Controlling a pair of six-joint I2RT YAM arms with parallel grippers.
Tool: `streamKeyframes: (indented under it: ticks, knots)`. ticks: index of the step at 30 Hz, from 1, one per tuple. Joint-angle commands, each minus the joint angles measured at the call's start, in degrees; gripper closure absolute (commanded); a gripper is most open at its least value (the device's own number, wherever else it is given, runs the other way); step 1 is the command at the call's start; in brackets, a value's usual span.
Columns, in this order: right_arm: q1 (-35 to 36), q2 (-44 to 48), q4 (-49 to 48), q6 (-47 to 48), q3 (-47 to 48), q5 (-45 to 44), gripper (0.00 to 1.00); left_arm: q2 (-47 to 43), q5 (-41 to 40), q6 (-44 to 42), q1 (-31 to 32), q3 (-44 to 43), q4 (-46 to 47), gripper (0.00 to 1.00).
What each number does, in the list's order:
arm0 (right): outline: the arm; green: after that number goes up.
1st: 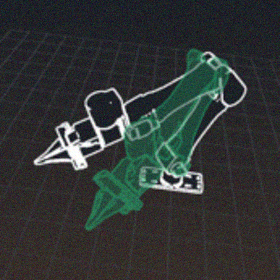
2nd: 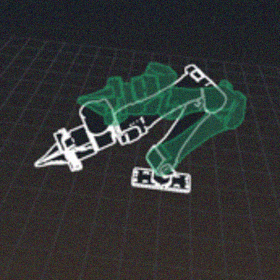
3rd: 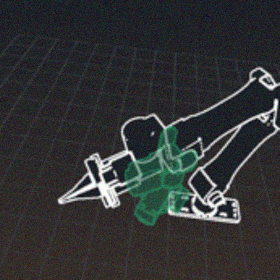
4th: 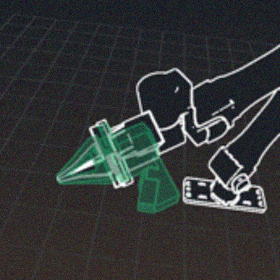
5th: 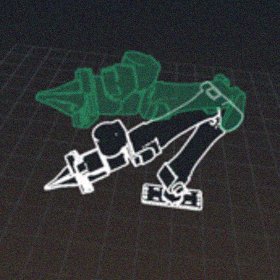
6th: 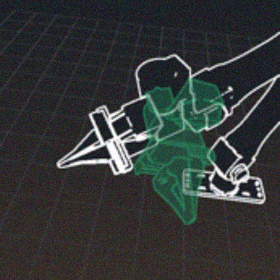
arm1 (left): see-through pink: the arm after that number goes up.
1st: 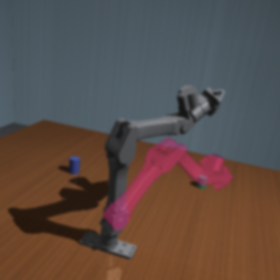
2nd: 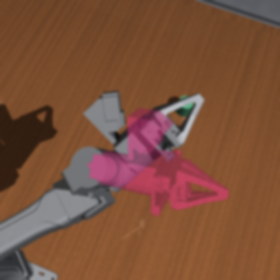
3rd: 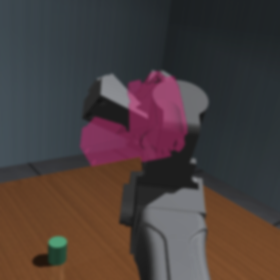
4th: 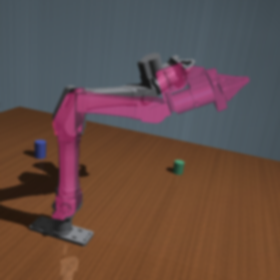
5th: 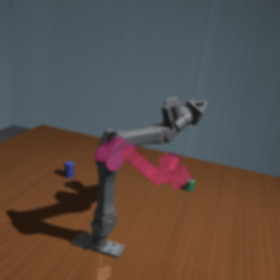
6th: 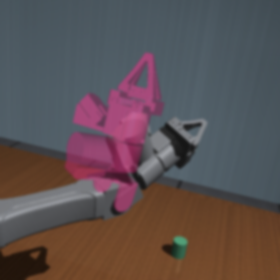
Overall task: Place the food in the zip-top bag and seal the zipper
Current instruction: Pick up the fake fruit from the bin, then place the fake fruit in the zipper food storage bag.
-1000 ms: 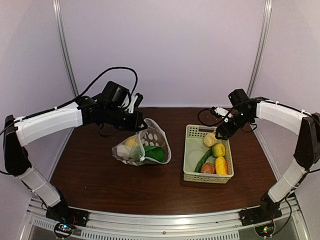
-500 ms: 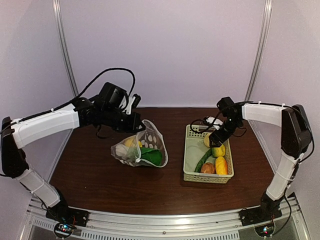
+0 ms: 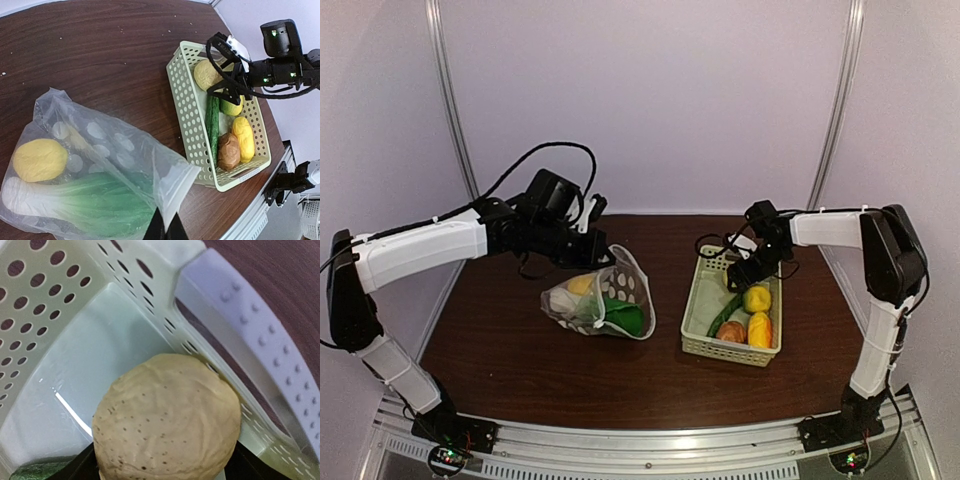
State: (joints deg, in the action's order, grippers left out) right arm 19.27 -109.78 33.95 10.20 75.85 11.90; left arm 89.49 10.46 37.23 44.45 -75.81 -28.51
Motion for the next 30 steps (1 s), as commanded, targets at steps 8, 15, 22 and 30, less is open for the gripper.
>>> streamKeyframes:
  ticks: [8, 15, 22, 30]
  knots:
    - [0.24, 1.02, -9.46, -4.83, -2.59, -0.57, 0.32, 1.26, 2.25, 0.73, -0.42, 0.53, 3.08, 1.0]
    - [0.47, 6.32, -7.88, -4.91, -4.59, 3.53, 0.46, 2.27, 2.73, 0.47, -0.43, -1.52, 1.27, 1.0]
    - [0.43, 17.12, -6.33, -2.72, -7.77, 8.39, 0.46, 1.82, 1.0, 0.65, -0.46, -1.33, 1.11, 1.0]
    - [2.75, 24.71, -7.89, -1.34, -8.76, 20.13, 0.47, 1.96, -0.18, 0.5, -0.41, -3.25, 0.12, 1.0]
